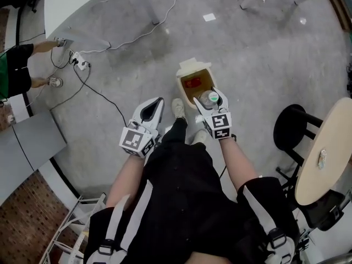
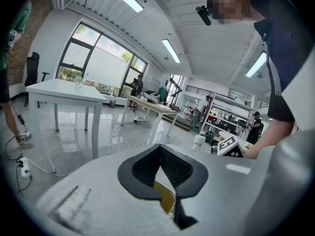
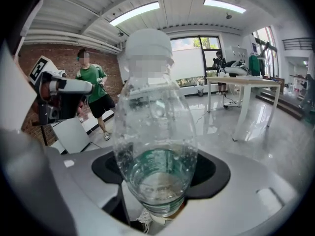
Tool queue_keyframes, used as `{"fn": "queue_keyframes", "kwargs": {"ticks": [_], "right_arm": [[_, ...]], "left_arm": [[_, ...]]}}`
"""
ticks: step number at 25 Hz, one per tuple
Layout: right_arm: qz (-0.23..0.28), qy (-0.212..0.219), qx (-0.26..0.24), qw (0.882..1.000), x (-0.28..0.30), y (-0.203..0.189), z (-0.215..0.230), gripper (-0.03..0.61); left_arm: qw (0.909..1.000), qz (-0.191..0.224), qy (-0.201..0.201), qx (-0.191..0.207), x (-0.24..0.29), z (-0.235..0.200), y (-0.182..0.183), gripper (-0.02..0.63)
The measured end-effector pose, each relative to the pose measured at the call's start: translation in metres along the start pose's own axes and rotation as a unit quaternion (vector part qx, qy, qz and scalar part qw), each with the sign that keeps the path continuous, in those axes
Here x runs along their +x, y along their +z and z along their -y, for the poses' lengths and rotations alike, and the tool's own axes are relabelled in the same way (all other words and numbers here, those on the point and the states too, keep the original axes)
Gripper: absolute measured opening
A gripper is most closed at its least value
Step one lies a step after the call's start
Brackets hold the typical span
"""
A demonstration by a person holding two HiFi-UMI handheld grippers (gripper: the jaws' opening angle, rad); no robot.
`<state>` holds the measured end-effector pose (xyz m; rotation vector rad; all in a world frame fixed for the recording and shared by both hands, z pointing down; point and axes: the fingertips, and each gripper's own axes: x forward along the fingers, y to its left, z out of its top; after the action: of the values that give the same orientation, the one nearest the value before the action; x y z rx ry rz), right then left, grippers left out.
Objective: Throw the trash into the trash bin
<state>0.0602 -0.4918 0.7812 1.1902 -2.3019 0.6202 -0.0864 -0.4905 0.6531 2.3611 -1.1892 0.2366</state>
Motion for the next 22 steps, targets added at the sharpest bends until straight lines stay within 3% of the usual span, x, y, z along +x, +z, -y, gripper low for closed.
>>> {"fn": "queue_keyframes", "kwargs": {"ticks": [3,10,18,19,20,22], "right_arm": [[-0.031,-0.008,0.009,0.999,0.031,-0.027,0.008,0.336],[-0.129,0.013,-0.046,0.99,0.09,-0.097,0.02,0.336],[-0.208,0.014,-0.048,0.977,0.134,-0.162,0.033,0.341],[-0.218,0.016,-0.04,0.975,0.137,-0.168,0.034,0.357],[-0.228,0.016,-0.031,0.973,0.139,-0.174,0.035,0.421],[-0.235,0.012,-0.016,0.972,0.138,-0.179,0.04,0.422]], "left_arm": [[0.9997,-0.015,-0.018,0.0,0.011,-0.003,-0.015,0.0],[0.9967,-0.03,-0.073,0.021,0.023,0.017,-0.032,0.0],[0.9978,-0.055,-0.038,0.001,-0.016,0.008,-0.057,0.0],[0.9979,-0.057,-0.031,-0.001,-0.02,0.006,-0.06,0.0],[0.9981,-0.057,-0.025,-0.003,-0.024,0.005,-0.063,0.0],[0.9983,-0.056,-0.016,-0.009,-0.03,0.007,-0.067,0.0]]}}
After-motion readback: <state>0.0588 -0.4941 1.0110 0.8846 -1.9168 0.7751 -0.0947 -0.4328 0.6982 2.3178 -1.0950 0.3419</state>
